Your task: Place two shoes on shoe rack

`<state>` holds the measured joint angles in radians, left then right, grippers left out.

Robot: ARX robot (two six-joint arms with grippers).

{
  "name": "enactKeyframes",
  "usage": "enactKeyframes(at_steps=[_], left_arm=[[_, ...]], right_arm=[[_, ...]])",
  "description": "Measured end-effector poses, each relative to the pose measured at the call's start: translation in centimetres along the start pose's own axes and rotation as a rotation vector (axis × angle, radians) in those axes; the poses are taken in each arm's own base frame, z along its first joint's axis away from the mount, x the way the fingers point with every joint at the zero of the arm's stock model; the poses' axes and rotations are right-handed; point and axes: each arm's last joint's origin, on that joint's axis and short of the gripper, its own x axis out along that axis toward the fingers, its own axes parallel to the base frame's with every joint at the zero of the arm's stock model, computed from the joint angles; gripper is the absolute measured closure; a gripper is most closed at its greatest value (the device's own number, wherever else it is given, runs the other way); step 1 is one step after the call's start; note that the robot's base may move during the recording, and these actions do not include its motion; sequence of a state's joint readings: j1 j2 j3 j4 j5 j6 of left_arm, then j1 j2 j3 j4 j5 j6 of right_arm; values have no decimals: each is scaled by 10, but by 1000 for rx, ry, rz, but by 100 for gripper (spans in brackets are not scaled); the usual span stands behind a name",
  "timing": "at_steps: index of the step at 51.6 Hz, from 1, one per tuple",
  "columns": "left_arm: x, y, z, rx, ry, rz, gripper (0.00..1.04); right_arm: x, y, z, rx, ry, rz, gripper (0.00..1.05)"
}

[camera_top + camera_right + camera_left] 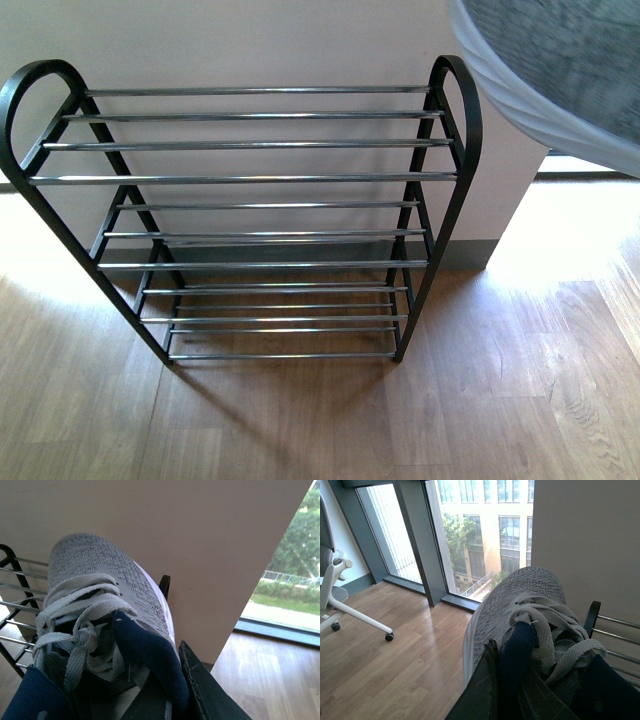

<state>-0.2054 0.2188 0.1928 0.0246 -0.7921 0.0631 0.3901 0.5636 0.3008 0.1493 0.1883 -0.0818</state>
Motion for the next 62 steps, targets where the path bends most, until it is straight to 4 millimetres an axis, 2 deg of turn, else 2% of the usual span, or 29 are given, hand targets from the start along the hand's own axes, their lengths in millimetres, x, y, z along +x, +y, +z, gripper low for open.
enactKeyframes(at_steps=[13, 19, 25, 37, 44, 54, 62], left_arm=[[0, 0, 0, 0, 0, 1, 103], [0, 0, 0, 0, 0, 0, 103], [0, 0, 0, 0, 0, 0, 103], [0, 0, 0, 0, 0, 0, 103], [0, 0, 0, 0, 0, 0, 103], [0, 0, 0, 0, 0, 0, 103], [0, 0, 0, 0, 0, 1, 103]], right_arm=[[93, 17, 33, 88, 75, -25, 103], [159, 40, 44, 112, 149, -24, 103], [203, 56, 45, 159, 226, -27, 103], [253, 71, 41, 321, 350, -92, 103], [276, 66, 33, 477, 411, -218, 103], [294, 52, 17, 616, 432, -345, 103], [298, 55, 16, 733, 436, -342, 103]])
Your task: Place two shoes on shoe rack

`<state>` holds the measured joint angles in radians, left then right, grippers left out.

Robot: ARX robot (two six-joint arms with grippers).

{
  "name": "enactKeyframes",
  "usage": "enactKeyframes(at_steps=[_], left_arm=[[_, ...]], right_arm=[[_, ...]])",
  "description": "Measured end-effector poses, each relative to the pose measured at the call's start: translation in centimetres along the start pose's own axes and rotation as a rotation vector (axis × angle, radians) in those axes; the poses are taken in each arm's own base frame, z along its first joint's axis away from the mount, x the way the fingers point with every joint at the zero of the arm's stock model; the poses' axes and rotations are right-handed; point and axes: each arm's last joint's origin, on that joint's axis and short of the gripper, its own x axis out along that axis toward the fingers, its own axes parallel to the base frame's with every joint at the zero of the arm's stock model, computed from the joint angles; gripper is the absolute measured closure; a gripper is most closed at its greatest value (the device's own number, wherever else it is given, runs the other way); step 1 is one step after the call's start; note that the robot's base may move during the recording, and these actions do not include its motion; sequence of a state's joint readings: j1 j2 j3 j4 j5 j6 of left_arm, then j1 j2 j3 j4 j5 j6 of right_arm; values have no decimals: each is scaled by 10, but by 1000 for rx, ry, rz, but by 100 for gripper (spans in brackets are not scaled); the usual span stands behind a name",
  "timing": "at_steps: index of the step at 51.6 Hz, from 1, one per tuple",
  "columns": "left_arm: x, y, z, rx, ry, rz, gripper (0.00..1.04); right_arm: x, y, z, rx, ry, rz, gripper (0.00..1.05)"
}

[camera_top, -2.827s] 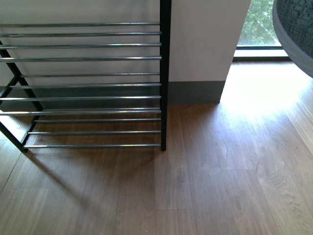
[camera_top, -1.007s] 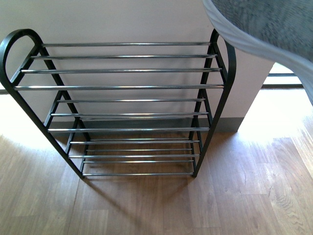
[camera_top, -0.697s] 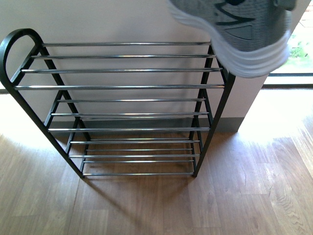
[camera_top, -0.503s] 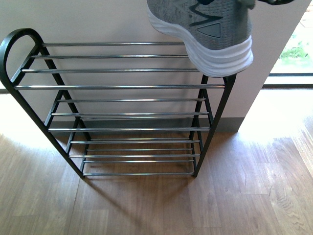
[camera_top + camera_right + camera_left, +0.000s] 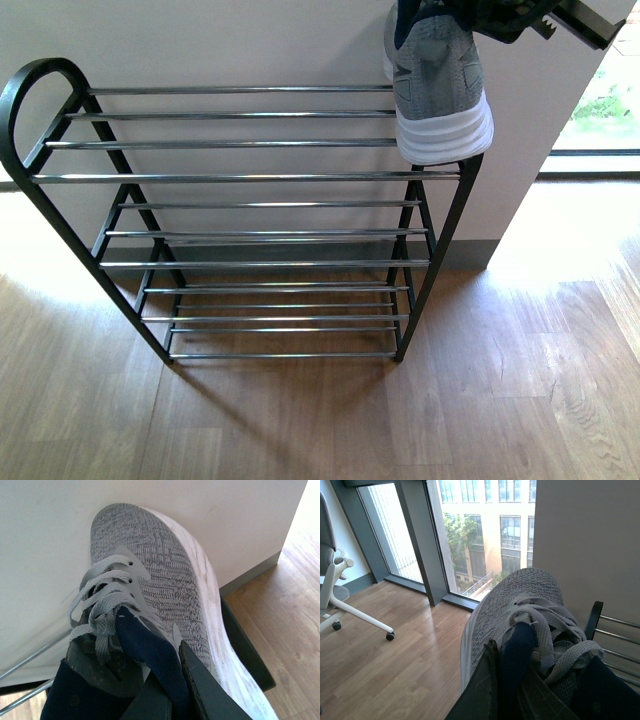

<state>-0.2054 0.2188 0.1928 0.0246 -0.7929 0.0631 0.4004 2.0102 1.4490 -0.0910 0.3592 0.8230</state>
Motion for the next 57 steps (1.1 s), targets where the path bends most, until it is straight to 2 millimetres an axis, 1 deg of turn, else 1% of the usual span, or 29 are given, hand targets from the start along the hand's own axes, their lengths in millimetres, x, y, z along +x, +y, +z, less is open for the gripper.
enactKeyframes(at_steps=[12, 21, 26, 37, 42, 53, 57], left_arm=[[0, 0, 0, 0, 0, 0, 103], [0, 0, 0, 0, 0, 0, 103], [0, 0, 0, 0, 0, 0, 103], [0, 0, 0, 0, 0, 0, 103], [0, 0, 0, 0, 0, 0, 103], [0, 0, 0, 0, 0, 0, 103], [0, 0, 0, 0, 0, 0, 103]], right_arm=[[0, 17, -13, 14, 18, 58, 103], [2, 22, -18, 30, 50, 66, 103], [4, 25, -18, 35, 39, 81, 103], [5, 27, -21, 44, 57, 96, 103], [11, 29, -20, 52, 61, 94, 103], [26, 22, -31, 43, 66, 54, 103], [30, 19, -27, 37, 49, 55, 103]])
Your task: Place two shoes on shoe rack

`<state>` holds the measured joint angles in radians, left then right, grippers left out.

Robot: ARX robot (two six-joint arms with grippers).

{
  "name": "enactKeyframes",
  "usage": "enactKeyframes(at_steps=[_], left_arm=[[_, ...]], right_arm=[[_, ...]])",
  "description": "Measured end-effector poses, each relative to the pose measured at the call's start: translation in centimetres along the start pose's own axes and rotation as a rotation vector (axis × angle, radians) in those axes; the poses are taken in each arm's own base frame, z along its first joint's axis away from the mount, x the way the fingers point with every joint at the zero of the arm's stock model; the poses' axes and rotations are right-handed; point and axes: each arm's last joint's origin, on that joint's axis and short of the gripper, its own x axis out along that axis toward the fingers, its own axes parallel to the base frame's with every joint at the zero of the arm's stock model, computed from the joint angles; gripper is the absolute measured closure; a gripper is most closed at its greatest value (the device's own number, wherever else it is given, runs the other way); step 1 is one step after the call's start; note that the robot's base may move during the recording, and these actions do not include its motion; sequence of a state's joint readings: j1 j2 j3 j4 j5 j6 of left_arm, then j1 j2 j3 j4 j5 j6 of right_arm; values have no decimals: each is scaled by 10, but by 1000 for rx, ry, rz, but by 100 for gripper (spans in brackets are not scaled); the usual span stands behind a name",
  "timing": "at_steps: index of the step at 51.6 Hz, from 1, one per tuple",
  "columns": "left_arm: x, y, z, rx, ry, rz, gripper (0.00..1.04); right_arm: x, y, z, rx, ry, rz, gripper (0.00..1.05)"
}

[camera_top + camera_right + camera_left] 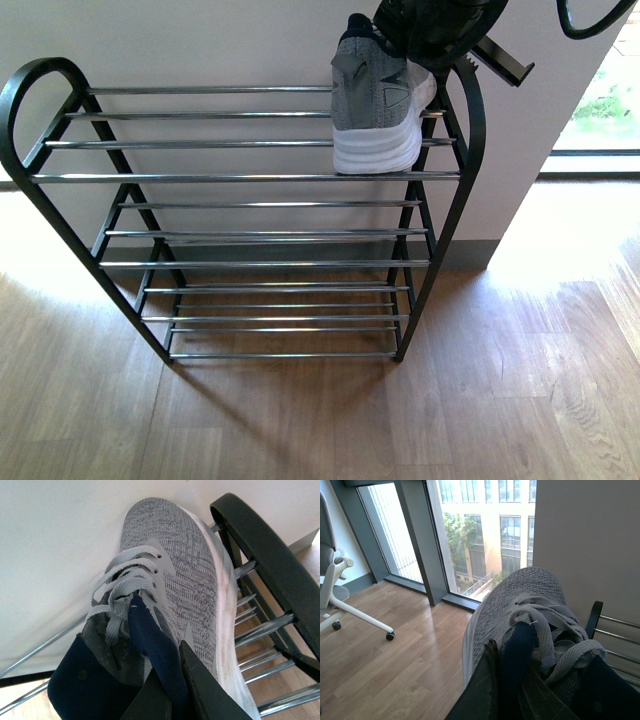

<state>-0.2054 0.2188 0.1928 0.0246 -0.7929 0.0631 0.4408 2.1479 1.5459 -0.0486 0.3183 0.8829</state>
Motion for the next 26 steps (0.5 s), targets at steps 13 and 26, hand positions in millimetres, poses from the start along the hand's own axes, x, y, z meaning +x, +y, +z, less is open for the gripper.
enactKeyframes(at_steps=[13, 26], left_arm=[[0, 0, 0, 0, 0, -1, 103], [0, 0, 0, 0, 0, 0, 103]], right_arm=[[14, -43, 16, -35, -5, -99, 103], [13, -40, 19, -141, 47, -94, 93]])
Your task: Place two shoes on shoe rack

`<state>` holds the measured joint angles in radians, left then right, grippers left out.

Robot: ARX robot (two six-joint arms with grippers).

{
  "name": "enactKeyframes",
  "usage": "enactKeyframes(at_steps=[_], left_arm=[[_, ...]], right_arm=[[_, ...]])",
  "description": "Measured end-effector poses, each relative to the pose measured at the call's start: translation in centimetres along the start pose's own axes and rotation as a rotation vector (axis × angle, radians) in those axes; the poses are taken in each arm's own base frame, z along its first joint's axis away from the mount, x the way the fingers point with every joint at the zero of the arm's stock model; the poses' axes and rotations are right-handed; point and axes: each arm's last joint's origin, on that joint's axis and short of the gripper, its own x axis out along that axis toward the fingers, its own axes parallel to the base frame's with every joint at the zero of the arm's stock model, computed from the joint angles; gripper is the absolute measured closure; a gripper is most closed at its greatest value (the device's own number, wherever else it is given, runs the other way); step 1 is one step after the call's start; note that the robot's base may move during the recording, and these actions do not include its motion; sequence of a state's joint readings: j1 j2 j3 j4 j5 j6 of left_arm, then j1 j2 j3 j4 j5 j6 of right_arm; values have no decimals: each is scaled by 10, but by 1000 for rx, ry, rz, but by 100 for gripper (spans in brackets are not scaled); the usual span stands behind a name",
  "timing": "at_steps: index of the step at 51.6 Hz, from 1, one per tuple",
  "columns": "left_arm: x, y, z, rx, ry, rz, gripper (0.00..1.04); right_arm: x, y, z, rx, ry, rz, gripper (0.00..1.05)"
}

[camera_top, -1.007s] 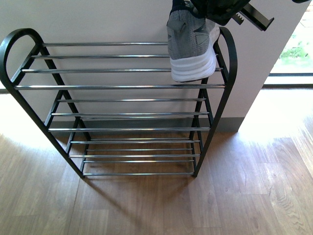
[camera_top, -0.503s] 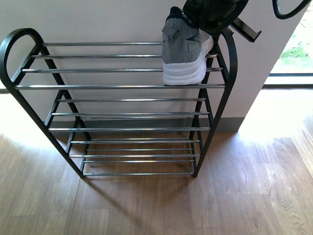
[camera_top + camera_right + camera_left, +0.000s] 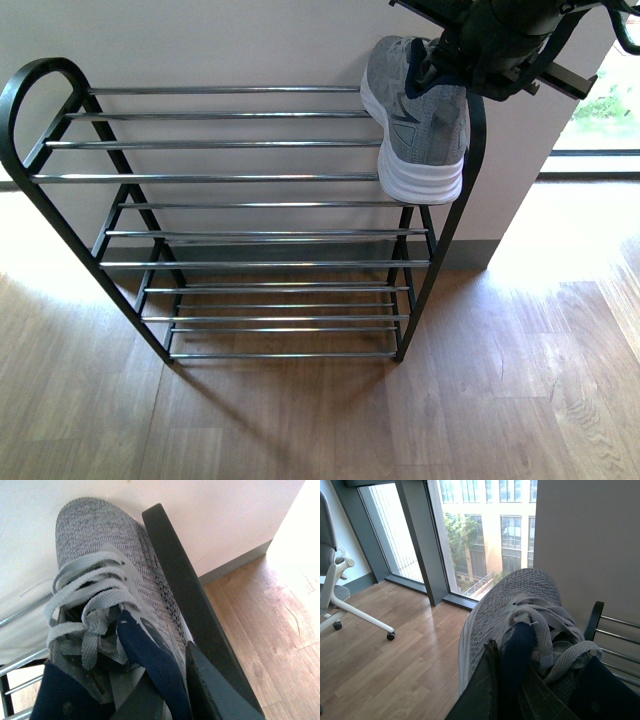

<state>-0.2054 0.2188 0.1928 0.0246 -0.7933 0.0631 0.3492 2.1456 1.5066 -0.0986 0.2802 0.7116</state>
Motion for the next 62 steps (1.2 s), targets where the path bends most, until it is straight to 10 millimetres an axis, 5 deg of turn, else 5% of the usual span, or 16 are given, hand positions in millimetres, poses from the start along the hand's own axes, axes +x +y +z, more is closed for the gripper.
enactKeyframes(at_steps=[7, 13, 18, 23, 27, 33, 39, 50, 62], left_arm=[[0, 0, 0, 0, 0, 0, 103], [0, 0, 0, 0, 0, -1, 103], [0, 0, 0, 0, 0, -1, 103], [0, 0, 0, 0, 0, 0, 103], [0, 0, 0, 0, 0, -1, 103], [0, 0, 0, 0, 0, -1, 103], [0, 0, 0, 0, 0, -1, 103], [0, 0, 0, 0, 0, -1, 103], [0, 0, 0, 0, 0, 0, 103]], right_arm=[[-12, 5, 10, 24, 4, 47, 72], [-42, 11, 24, 51, -8, 96, 55], [-70, 21, 43, 63, -177, 152, 33], [-71, 20, 45, 1, -349, 123, 15], [-66, 9, 38, -106, -441, 203, 23], [-82, -39, 14, -342, -620, 234, 46], [-116, -83, 7, -395, -708, 209, 69], [-140, -131, -23, -440, -676, 194, 103], [-161, -160, -41, -450, -676, 186, 103]])
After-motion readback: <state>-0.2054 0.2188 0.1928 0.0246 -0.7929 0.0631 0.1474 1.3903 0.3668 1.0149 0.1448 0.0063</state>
